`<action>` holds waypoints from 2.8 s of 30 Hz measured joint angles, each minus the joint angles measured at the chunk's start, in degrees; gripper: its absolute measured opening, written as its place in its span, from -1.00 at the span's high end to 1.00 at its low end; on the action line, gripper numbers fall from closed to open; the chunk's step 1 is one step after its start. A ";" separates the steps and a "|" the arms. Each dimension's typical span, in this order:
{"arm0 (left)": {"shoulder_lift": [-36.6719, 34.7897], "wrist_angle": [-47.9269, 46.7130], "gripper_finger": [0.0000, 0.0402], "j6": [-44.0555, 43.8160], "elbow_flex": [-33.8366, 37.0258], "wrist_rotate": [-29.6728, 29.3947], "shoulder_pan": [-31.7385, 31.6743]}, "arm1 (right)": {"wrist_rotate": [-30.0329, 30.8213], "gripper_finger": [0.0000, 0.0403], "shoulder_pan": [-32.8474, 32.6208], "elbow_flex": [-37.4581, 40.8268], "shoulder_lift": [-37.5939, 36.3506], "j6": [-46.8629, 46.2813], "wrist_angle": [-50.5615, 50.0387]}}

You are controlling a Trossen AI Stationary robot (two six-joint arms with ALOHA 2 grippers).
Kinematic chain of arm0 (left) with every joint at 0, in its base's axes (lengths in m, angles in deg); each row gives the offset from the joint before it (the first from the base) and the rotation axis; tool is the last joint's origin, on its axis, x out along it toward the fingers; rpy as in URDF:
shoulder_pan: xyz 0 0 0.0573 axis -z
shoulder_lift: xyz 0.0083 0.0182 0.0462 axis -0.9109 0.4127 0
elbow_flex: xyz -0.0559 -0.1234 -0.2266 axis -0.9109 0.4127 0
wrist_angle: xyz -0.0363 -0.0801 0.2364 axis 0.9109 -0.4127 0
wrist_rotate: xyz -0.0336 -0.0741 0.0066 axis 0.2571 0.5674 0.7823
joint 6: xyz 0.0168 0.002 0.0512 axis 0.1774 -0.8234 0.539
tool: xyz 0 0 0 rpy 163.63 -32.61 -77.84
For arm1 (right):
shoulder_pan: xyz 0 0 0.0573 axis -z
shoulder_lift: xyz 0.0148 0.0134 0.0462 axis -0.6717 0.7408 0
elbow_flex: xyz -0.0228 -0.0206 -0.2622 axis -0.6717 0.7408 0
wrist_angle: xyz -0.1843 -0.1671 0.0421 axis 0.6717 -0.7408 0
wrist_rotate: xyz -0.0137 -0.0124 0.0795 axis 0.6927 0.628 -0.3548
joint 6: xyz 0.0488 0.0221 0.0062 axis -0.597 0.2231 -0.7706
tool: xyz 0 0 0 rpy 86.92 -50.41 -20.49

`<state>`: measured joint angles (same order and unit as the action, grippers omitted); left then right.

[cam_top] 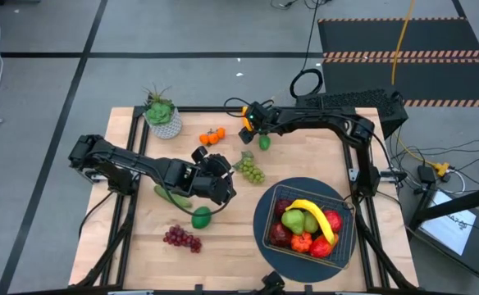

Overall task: Build produce basket
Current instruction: Put the mango into the gold wire basket

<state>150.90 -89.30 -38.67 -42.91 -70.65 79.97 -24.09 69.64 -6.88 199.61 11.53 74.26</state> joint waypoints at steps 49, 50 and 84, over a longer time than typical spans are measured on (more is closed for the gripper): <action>0.00 1.51 -0.03 1.48 -0.02 0.19 2.22 | -12.07 -0.14 -6.32 1.25 -15.03 10.79 -18.72; 0.00 1.52 -0.03 1.48 -0.02 0.19 2.44 | -12.04 -0.15 -7.40 2.29 -17.41 10.90 -20.31; 0.00 5.38 -0.03 -0.71 -0.02 1.68 8.20 | 13.66 -0.16 -52.27 40.51 -69.36 -4.72 -4.39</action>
<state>150.90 -83.93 -39.38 -42.93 -68.97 88.17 -10.44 17.38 33.63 130.26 6.80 69.87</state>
